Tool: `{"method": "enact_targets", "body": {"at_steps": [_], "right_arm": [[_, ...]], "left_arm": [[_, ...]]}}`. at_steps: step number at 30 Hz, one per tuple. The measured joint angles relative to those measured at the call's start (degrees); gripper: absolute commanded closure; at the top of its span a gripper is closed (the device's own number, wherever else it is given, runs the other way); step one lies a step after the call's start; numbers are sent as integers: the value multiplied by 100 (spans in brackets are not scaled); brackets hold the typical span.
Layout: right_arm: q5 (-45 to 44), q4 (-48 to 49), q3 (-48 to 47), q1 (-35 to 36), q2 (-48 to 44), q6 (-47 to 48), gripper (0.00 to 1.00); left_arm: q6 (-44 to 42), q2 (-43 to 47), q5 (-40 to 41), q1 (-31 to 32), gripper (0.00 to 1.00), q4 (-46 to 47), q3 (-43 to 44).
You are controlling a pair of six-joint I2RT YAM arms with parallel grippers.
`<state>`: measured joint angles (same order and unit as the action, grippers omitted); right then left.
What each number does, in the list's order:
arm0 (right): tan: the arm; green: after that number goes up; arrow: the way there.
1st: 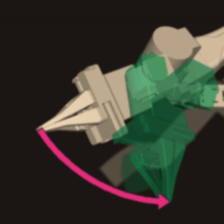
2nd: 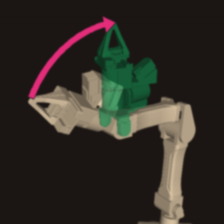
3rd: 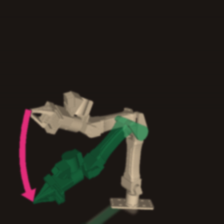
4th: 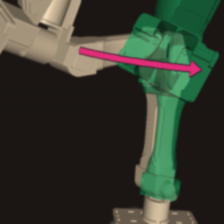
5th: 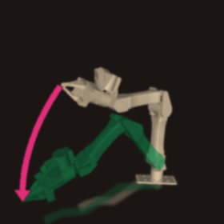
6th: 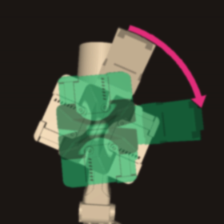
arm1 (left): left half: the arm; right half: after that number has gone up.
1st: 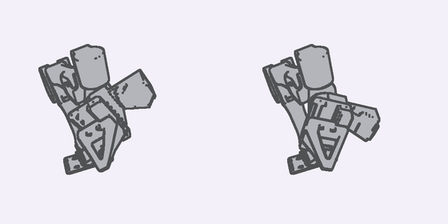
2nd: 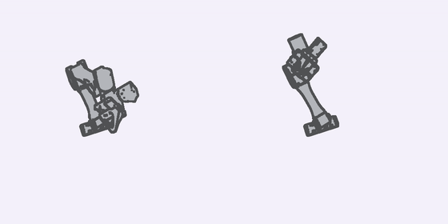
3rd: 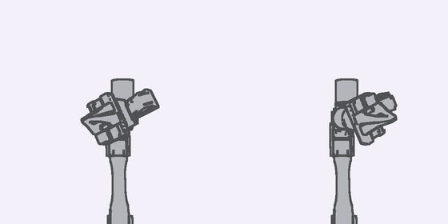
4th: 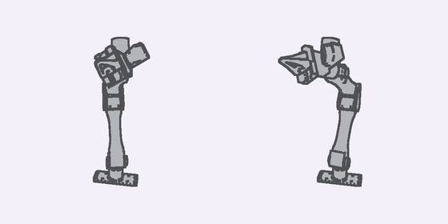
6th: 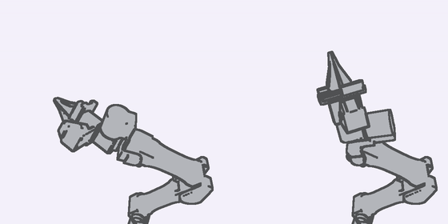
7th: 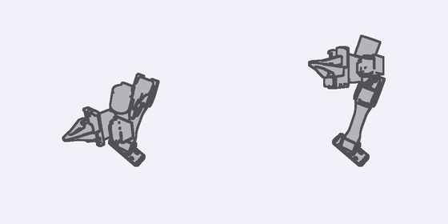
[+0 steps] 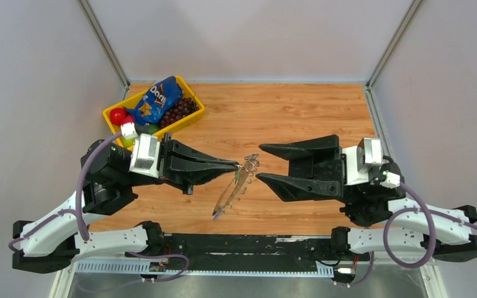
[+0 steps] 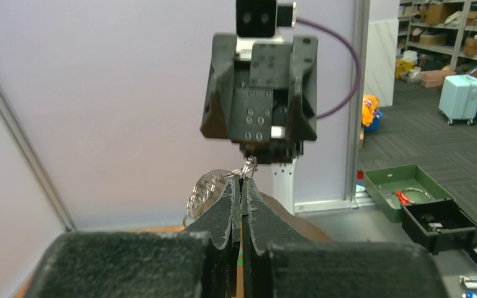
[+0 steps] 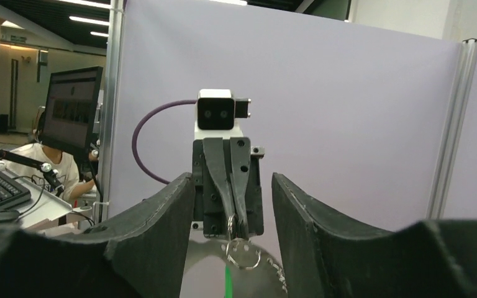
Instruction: Put the keys on the keyring
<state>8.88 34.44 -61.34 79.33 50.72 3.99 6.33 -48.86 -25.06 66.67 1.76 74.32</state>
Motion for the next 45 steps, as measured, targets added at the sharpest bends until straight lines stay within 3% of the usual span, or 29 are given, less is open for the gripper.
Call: {"method": "enact_targets", "body": {"at_steps": [7,16,22,37,45], "right_arm": [[-695,-2297,-1021,0,-236,35,40],[-1508,-4763,-1366,0,-391,-52,41],[-1578,-5958,-1513,0,-120,-92,46],[-695,-6817,-1751,0,693,595,46],[-481,-6850,-1864,0,1003,975,54]], "left_arm": [[-136,109,166,0,100,-1045,144],[-354,162,446,0,100,-2776,411],[-459,48,778,0,100,-3716,713],[-616,-278,1102,0,100,-4970,859],[-780,-323,1032,0,100,-5121,903]]}}
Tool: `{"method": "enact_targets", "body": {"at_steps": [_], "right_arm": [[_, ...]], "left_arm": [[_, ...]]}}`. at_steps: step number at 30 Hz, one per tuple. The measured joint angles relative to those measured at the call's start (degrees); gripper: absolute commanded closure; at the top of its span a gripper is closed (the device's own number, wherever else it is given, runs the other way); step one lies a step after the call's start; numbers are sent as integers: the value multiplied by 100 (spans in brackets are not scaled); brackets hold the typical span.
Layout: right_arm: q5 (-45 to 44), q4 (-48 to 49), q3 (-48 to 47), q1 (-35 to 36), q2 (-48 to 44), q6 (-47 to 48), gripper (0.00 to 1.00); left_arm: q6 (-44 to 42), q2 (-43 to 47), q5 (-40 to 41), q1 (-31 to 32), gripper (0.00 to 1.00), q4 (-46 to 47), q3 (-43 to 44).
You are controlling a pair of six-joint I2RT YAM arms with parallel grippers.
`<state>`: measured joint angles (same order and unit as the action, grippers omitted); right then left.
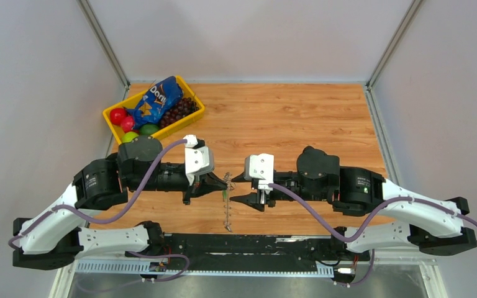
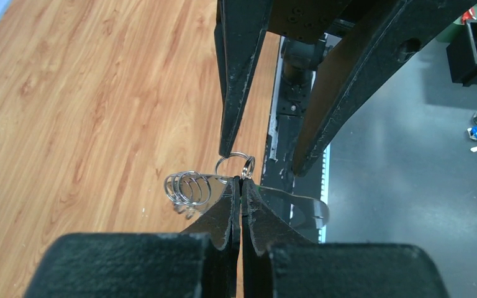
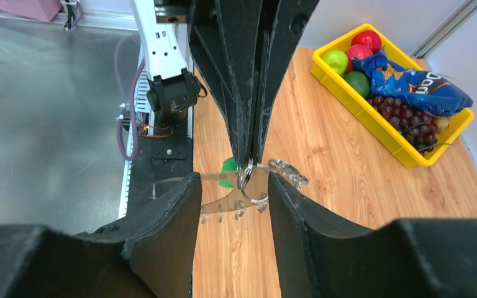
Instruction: Put the keys on the keyring
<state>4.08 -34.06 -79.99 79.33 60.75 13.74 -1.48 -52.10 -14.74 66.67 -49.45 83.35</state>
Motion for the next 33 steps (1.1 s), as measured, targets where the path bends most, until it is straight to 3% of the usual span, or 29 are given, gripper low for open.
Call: {"method": "enact_targets", "body": {"at_steps": [6,33], "right_arm": [[98,4,-179,0,114,131,63],[96,2,-225,0,205,164,79]], "left_arm": [[-79,-85,-59,0,100,-151,50],[-166,-138,-212,0,100,-304,160]]}}
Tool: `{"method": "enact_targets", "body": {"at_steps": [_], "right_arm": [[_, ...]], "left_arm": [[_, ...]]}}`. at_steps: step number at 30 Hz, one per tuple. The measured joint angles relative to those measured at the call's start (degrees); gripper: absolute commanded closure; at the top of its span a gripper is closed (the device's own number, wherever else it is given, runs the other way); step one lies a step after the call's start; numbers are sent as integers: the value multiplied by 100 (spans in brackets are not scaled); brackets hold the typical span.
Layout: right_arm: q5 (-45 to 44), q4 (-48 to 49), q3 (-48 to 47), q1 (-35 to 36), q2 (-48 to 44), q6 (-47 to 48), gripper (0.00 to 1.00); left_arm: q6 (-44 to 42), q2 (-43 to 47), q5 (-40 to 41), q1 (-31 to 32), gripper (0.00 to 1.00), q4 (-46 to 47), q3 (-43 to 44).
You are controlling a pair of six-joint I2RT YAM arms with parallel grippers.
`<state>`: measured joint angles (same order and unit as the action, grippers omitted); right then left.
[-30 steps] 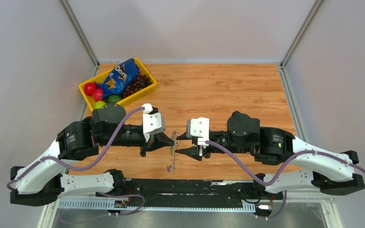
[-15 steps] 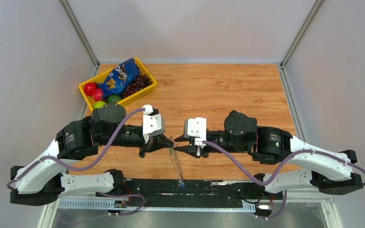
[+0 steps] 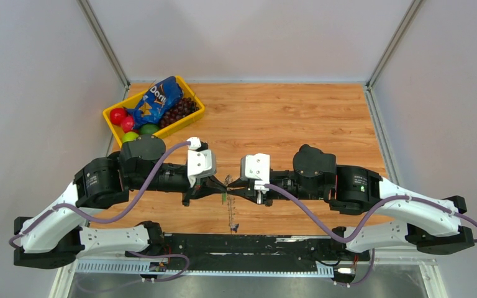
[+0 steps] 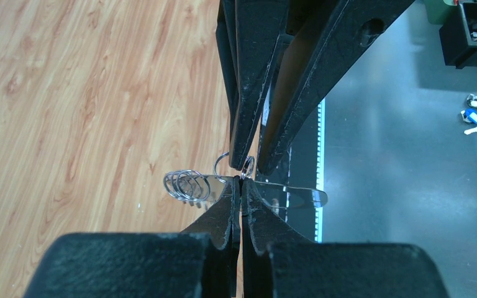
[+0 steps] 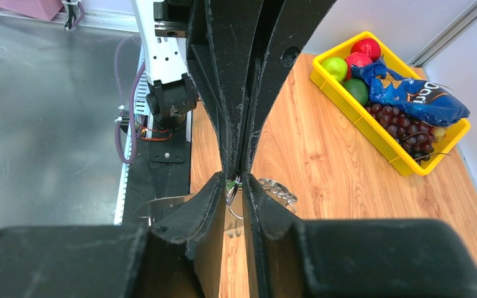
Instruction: Put the keys on the keyring
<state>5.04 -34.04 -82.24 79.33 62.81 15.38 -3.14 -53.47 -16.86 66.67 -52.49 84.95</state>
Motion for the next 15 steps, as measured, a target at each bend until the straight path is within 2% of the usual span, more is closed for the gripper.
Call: {"method": "enact_targets", "body": {"at_steps": [8,12,14,15], "right_arm": [[0,-4,0,0,55,0,81],[-2,-7,0,0,74,4,90],[0,-9,0,0,76,11,100],[0,-11,0,0,76,13,100]], "left_arm": [[-2,0,-2,0,100,0,0],[-4,2,-2,0,100,-11,0],[-7,2,4,0,100,-20,0],[-7,7,4,0,100,-22,0]]}}
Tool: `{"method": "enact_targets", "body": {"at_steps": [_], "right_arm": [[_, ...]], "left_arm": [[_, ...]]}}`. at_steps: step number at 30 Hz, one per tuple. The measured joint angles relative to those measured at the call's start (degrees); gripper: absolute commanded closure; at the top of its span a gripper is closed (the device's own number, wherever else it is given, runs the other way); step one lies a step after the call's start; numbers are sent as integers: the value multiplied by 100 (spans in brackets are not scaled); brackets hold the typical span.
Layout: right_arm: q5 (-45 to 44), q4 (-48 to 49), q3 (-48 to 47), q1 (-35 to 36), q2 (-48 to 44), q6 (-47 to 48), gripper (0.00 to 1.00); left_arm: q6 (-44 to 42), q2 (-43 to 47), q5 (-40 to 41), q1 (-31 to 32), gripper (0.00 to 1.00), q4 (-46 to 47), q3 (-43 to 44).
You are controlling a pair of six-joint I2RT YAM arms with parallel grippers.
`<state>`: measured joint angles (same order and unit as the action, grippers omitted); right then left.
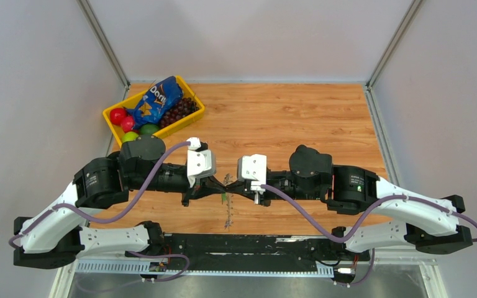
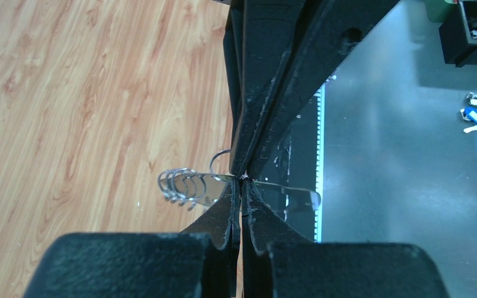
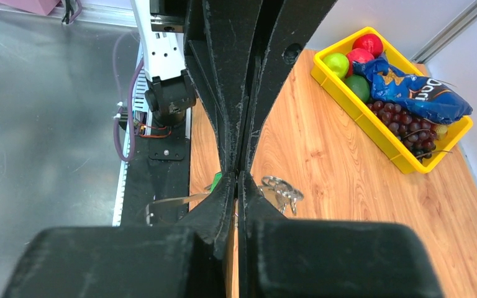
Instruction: Put the keys on the keyring
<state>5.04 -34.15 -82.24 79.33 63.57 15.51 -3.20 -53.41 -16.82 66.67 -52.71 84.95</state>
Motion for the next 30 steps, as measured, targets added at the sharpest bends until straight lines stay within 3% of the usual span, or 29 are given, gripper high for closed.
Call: {"method": "enact_targets", "body": {"at_steps": [9,20,30], "right_arm": [[-7,17,11,0,-4,2,100],[-118,442,573,11,-481,-184,100],[-404,1434,1119,11,-1075,-398,100]], "left_arm": [[-17,37,-4,0,100,-20,0],[-87,636,-90,0,68,605,-247],[26,1576,-66,0,63,1958,-857]]}}
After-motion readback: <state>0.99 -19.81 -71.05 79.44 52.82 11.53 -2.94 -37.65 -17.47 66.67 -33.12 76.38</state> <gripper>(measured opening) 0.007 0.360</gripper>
